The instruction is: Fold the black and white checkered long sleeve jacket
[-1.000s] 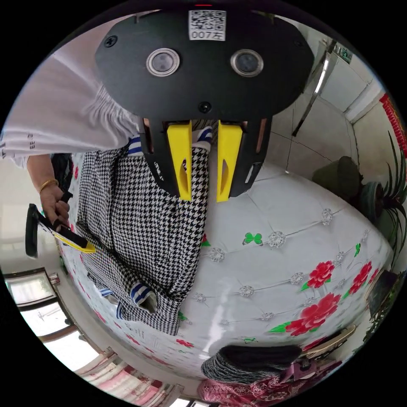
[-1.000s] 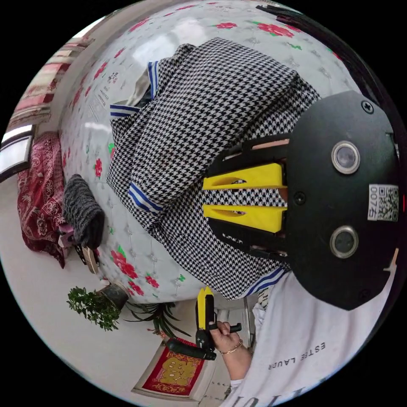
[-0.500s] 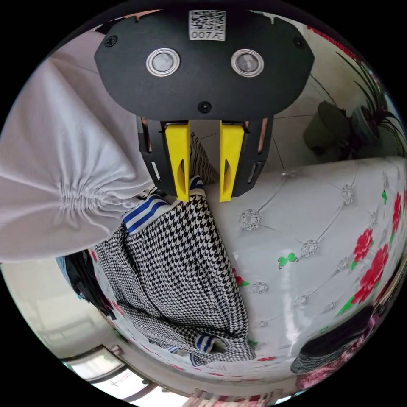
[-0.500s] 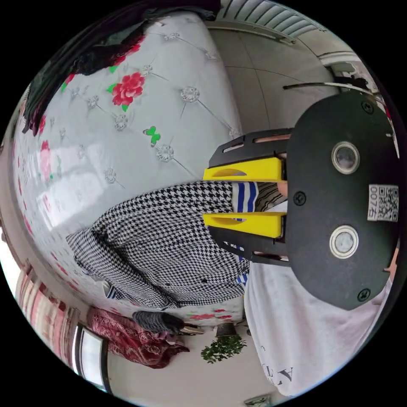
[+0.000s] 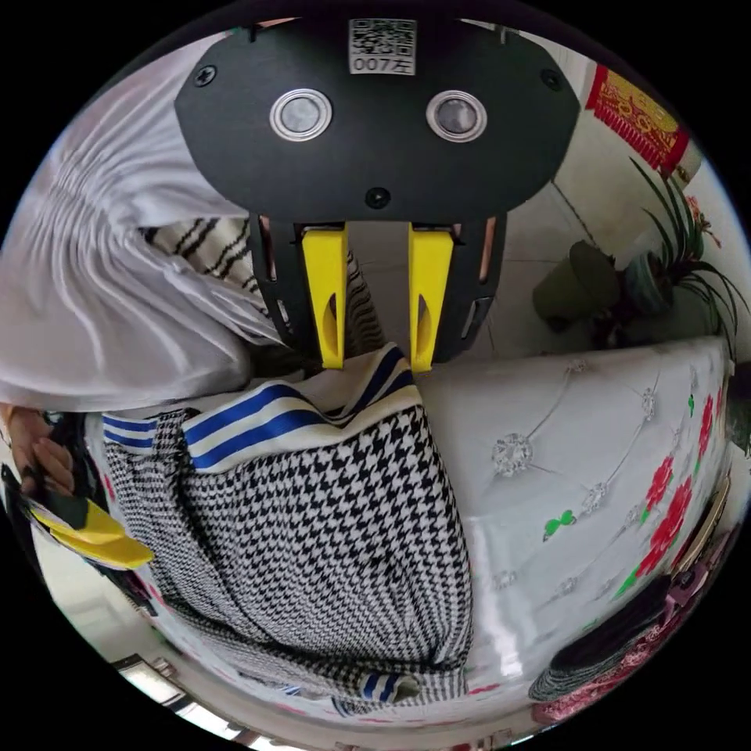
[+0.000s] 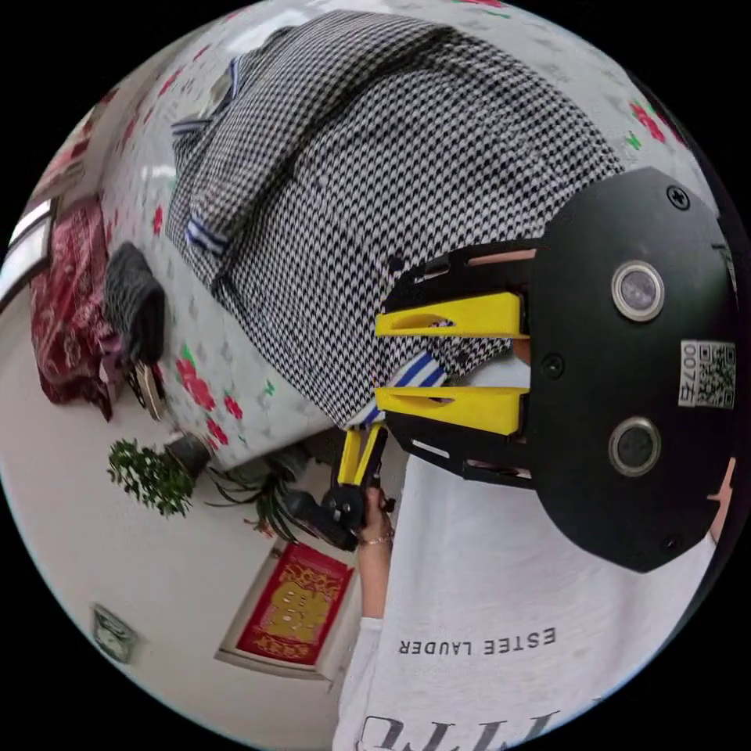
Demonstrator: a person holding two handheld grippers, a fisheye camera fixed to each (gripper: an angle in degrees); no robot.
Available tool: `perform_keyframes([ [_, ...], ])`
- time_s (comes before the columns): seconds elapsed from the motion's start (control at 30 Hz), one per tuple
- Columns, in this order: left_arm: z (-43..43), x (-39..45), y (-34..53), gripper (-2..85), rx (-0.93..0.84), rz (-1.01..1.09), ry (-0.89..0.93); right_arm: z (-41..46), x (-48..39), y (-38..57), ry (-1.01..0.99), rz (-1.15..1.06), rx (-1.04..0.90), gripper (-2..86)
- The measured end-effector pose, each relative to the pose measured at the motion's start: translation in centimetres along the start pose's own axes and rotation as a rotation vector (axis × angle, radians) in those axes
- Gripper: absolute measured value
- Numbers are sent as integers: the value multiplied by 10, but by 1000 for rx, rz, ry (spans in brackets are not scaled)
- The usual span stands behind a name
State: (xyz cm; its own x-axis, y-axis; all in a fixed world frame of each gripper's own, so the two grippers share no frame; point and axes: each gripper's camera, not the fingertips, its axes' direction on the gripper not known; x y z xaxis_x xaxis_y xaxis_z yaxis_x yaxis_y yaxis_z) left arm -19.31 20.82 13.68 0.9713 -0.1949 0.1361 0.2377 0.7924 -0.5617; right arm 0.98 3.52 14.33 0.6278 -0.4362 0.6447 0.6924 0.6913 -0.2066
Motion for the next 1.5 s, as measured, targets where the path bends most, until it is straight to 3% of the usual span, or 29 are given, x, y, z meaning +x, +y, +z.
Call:
perform_keyframes([
  [0.23,-12,-9,29,101,77,-86,18,82,-81,-19,170,-408,-201,93],
  [0.37,-2,-4,18,116,74,-97,24,111,-84,-27,275,-453,-254,92],
  [0.47,6,10,7,120,51,-70,-47,134,-68,-29,318,-416,-350,85],
  [0.57,6,1,18,109,90,-106,-17,133,-58,-30,350,-379,-302,67],
  [0.87,-12,-45,75,12,233,-300,180,119,-31,-42,219,-261,-312,41],
  [0.97,-15,-65,103,2,232,-426,127,115,-21,-37,200,-246,-294,46],
  [1.03,-20,-79,116,11,254,-443,182,106,-20,-42,173,-224,-296,48],
  [1.17,-34,-104,109,122,342,-387,356,86,-15,-40,78,-208,-209,52],
  [1.23,-28,-107,86,135,308,-346,375,103,4,-30,59,-166,-351,56],
  [1.27,-20,-104,66,141,256,-300,383,100,9,-27,49,-150,-335,57],
  [1.4,7,-80,9,140,4,-130,343,26,53,5,-66,92,-124,63],
  [1.47,6,-76,1,76,-40,-81,213,-18,77,43,-28,217,-13,68],
  [1.5,2,-81,4,46,-22,-59,253,-48,95,76,16,328,59,73],
])
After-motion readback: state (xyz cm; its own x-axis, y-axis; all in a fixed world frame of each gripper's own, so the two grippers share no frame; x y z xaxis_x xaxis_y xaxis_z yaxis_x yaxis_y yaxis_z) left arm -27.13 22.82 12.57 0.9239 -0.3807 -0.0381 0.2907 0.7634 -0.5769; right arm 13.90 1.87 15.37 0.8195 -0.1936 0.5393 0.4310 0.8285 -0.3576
